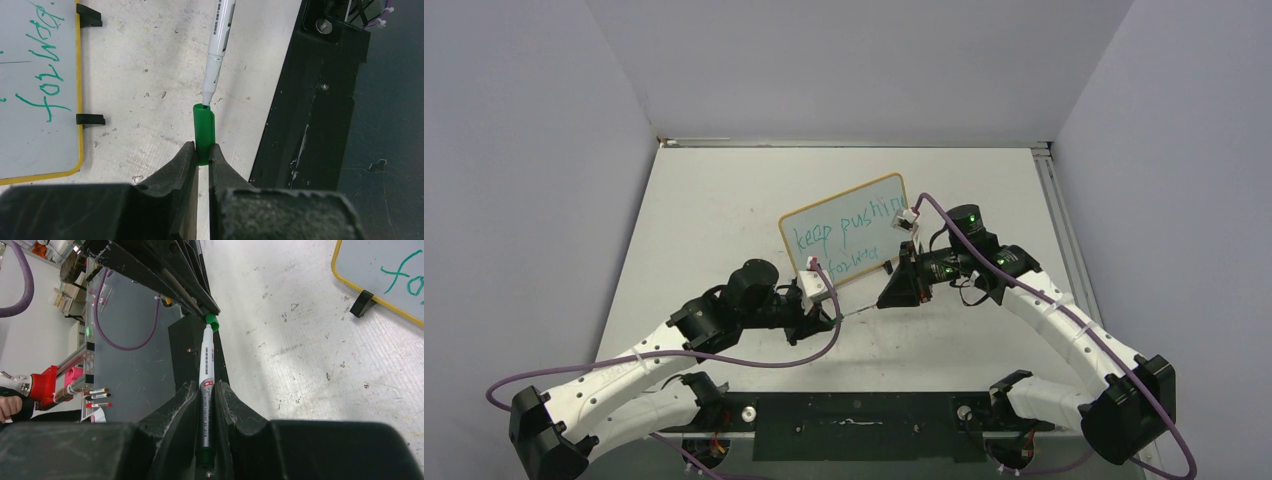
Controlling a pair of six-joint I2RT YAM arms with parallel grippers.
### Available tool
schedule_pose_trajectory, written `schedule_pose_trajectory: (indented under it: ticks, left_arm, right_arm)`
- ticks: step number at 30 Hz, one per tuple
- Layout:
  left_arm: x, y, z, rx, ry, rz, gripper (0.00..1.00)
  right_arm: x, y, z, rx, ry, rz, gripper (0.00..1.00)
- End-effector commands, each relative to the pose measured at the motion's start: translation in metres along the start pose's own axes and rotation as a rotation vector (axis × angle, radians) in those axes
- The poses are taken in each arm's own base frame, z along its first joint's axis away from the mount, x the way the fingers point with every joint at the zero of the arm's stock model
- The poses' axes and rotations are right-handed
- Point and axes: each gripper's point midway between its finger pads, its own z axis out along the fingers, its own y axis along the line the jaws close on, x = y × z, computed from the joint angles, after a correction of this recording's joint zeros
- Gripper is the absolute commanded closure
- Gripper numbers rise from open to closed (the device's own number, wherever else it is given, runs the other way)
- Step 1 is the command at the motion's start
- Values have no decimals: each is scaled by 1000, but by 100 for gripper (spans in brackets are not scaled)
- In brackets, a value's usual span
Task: Write a sentence on the whiteboard
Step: Close the whiteboard marker at the center of the board.
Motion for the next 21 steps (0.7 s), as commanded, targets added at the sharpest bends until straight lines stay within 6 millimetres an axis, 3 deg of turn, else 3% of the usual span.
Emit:
schedule_pose_trajectory:
  ticks: [1, 21]
  left_arm:
    - [-24, -7, -4, 30, -76, 42, 100]
    - [-21, -10, -1, 49, -62, 39, 100]
  right_arm:
    - [-10, 3, 2, -5, -7, -63, 95]
    - [-16, 1, -4, 37, -28, -83, 95]
